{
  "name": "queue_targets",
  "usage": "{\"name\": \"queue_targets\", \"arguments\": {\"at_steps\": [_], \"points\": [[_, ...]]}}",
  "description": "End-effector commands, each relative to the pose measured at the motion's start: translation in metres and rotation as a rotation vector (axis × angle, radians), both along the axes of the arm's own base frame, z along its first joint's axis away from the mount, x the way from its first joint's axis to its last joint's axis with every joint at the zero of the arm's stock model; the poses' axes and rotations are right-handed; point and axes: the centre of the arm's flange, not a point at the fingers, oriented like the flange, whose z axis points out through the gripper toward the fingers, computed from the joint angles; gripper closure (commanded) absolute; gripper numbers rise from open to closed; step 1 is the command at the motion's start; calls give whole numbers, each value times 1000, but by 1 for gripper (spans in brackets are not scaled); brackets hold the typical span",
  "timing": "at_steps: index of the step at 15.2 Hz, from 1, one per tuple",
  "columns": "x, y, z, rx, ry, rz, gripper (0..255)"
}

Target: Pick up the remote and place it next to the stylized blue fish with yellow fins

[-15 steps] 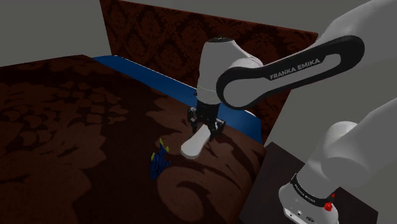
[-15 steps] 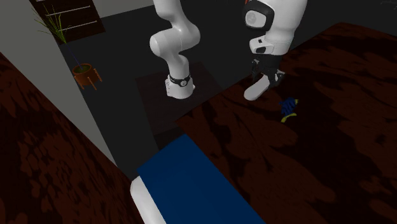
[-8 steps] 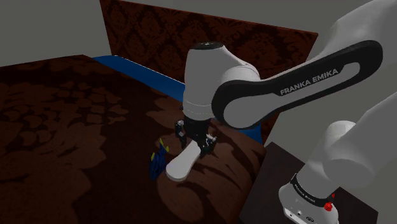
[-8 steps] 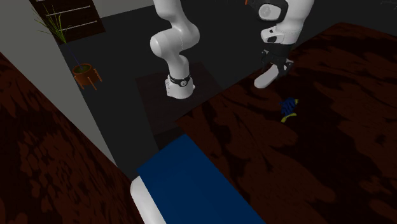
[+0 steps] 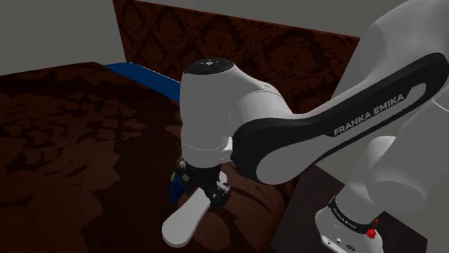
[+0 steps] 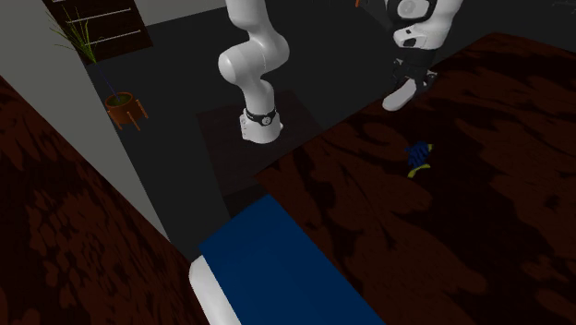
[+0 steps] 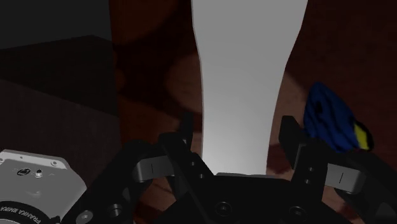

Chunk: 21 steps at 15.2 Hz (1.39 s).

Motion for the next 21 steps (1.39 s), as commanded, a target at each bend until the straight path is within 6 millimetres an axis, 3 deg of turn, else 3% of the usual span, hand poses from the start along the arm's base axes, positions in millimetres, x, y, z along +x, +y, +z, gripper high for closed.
{"name": "queue_targets", "arguments": {"at_steps": [1,21], "points": [[-14,26,0,1,0,-2,255],[-14,26,-105,1,0,-2,255]]}}
